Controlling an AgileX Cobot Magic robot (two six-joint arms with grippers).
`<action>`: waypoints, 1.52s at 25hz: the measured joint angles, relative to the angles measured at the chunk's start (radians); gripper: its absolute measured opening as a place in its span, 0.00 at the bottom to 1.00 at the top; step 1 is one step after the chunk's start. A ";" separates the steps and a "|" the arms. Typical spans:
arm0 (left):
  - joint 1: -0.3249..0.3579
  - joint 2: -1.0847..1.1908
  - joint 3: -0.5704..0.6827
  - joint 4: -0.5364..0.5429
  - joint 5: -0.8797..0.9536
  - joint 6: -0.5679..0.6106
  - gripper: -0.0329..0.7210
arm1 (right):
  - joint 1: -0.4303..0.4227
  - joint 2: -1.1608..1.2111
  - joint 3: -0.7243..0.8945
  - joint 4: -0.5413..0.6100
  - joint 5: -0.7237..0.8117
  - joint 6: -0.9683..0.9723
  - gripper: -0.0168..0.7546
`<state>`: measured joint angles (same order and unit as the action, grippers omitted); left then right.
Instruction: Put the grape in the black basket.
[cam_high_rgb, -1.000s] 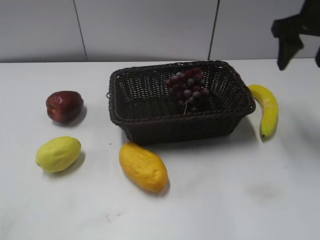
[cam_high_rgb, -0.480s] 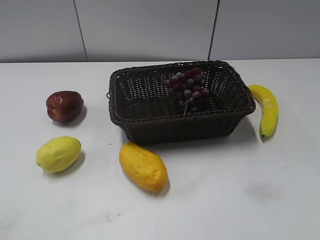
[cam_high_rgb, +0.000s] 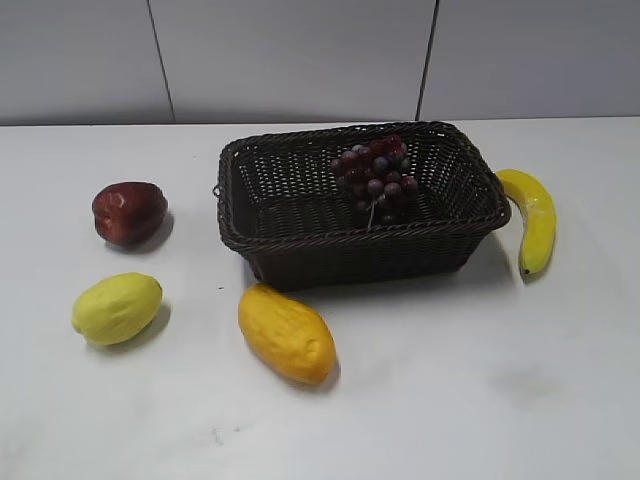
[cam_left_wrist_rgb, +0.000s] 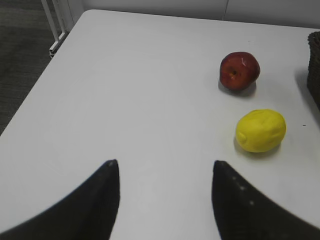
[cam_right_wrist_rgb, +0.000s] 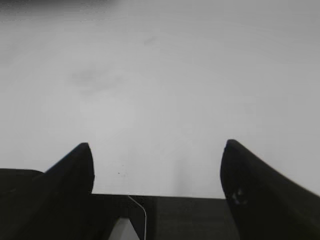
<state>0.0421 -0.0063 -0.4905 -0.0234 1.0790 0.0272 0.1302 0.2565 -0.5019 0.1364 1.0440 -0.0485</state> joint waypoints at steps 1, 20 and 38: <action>0.000 0.000 0.000 0.000 0.000 0.000 0.78 | 0.000 -0.034 0.000 0.006 0.000 -0.007 0.72; 0.000 0.000 0.000 0.000 0.000 0.000 0.78 | 0.001 -0.261 0.000 0.018 0.007 -0.017 0.68; 0.000 0.000 0.000 0.000 0.000 0.000 0.78 | 0.001 -0.261 0.000 0.018 0.007 -0.020 0.67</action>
<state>0.0421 -0.0063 -0.4905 -0.0234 1.0790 0.0272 0.1313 -0.0048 -0.5019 0.1543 1.0505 -0.0681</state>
